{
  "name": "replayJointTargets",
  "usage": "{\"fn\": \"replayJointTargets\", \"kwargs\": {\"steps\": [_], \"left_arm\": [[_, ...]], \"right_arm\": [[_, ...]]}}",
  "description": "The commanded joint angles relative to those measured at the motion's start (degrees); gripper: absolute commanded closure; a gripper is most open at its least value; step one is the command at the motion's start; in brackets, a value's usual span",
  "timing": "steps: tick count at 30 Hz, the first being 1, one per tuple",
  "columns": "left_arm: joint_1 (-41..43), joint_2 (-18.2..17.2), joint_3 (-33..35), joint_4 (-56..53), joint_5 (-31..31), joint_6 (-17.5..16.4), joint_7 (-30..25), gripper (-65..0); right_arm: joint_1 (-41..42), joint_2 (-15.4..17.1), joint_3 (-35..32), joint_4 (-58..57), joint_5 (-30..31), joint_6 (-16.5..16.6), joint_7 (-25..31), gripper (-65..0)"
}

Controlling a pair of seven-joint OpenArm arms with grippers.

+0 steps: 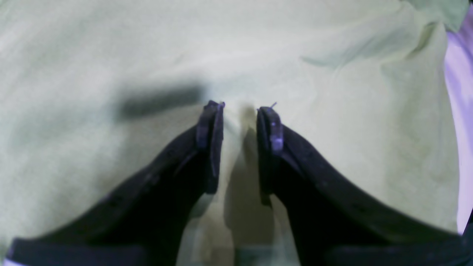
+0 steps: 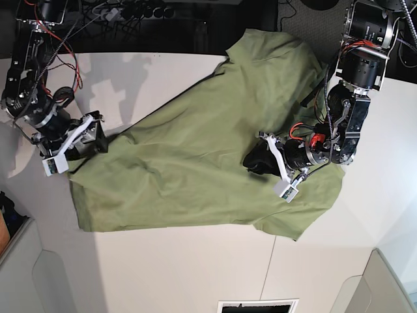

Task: Layout the t-shirt on the table in an organized manner, then fold the t-shirt properly
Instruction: 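Grasp the green shirt with the left gripper and move the right gripper to its edge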

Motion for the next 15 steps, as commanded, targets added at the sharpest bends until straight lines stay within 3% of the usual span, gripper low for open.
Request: {"fn": "replayJointTargets", "kwargs": {"steps": [1,9,15], "left_arm": [[-0.15,-0.68,0.22,-0.26,3.04,1.21,3.67,-18.1],[-0.17,-0.79,0.22,-0.24,2.27,1.21,3.65,-18.1],[-0.15,-0.79,0.22,2.29,-1.79,1.21,4.76,-18.0]], "right_arm": [[-0.22,1.49,0.94,0.85,0.74,0.2,1.46,-44.6],[-5.16,5.25,1.49,0.33,-6.49,0.15,6.16,-44.6],[-4.44,5.16,-0.31,-7.19,-6.08,0.17,13.25,-44.5]]}}
